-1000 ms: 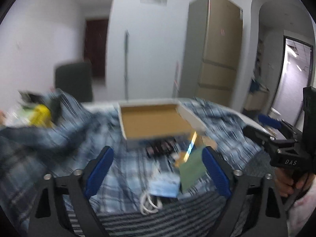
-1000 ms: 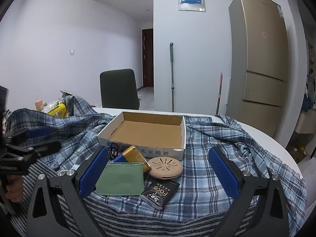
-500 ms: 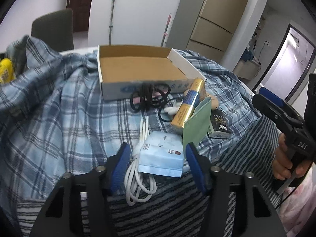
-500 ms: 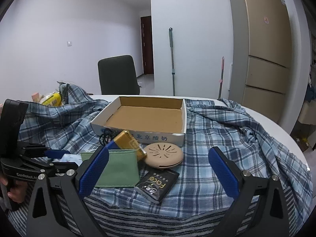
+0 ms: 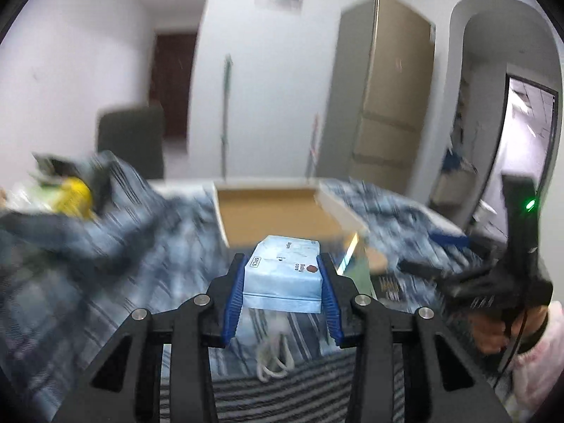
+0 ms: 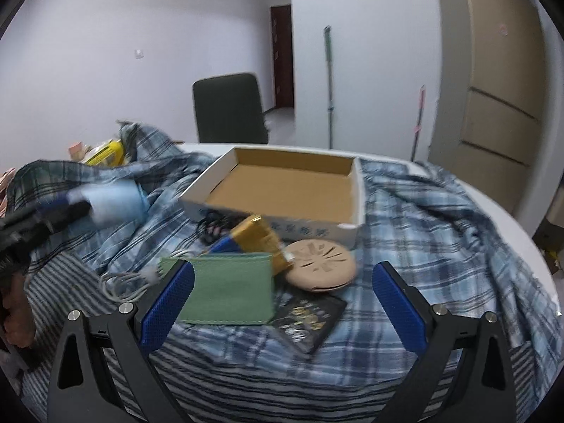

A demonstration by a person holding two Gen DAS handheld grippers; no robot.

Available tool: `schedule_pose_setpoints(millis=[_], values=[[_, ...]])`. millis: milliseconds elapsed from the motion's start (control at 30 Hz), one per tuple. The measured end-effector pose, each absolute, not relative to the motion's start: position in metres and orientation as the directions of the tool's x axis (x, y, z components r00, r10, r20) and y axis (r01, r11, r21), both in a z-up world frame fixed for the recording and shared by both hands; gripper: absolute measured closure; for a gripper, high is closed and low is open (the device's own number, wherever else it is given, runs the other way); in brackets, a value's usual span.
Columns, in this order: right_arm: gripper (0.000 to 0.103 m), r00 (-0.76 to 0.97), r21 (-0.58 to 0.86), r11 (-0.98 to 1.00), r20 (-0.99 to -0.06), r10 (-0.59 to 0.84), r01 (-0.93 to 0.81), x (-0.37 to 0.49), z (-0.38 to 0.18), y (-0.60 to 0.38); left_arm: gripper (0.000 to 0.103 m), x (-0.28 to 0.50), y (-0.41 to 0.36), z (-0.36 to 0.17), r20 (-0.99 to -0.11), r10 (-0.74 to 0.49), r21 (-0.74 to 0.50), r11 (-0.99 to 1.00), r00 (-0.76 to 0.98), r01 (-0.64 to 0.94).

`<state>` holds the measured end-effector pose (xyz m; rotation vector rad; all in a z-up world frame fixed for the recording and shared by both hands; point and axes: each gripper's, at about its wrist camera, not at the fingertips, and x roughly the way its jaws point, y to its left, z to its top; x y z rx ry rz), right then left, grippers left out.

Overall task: Organize soft objects
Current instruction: 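Lift the wipe pack with the left gripper while the right gripper grasps the green pouch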

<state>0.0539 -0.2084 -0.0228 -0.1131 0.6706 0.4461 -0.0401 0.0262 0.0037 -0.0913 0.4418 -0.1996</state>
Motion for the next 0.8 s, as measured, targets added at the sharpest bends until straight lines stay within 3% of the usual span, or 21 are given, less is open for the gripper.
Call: schedule_pose_setpoints(millis=[167,367,800], values=[[0.002,0.633,0.026,0.879,-0.684,0.363,-0.477,0.059,-0.039,-0.180,0.061,-0.059,0.026,0.007,-0.269,-0.119,-0.076,0.992,0.956,0.102],[0.002,0.543,0.059,0.866,-0.757,0.364,-0.497,0.075,-0.059,-0.156,0.061,-0.048,0.038,0.000,-0.304,-0.096,-0.114,0.991,0.948,0.064],[0.001,0.505,0.046,0.867,-0.797,0.332,-0.496,0.086,-0.076,-0.134,0.061,-0.047,0.035,-0.007,-0.321,-0.086,-0.107,0.993,0.943,0.054]])
